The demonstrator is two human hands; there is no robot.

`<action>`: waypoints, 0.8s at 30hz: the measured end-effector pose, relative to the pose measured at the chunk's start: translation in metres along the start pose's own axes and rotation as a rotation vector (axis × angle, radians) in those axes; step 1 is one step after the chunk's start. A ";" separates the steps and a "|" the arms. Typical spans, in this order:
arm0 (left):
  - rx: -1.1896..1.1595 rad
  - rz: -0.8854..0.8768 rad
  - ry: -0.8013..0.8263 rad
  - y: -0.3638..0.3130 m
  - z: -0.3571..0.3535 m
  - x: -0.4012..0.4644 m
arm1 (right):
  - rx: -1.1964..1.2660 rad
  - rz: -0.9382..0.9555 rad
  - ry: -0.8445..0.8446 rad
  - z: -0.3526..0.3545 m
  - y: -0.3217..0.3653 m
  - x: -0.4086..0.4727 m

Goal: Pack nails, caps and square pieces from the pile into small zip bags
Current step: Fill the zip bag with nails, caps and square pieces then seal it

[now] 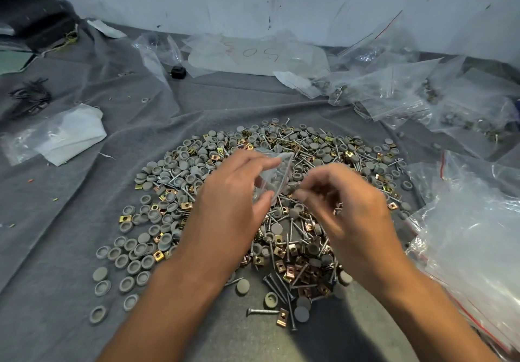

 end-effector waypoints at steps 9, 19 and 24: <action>0.011 -0.021 0.015 -0.002 -0.003 -0.002 | -0.170 0.048 -0.141 -0.005 0.002 0.012; 0.009 -0.022 0.019 -0.002 -0.004 -0.002 | -0.123 0.121 -0.230 -0.001 0.013 0.008; 0.020 -0.019 -0.001 -0.002 -0.003 -0.002 | -0.177 0.120 -0.219 -0.003 0.013 0.007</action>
Point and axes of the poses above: each hand's wrist, its own x-axis towards the middle knuckle, its own z-axis out of the back of the hand, y = z × x, the point moved 6 cm from there along x, towards the middle knuckle, and after that the axes turned 8 degrees about x, right-handed, at the moved point
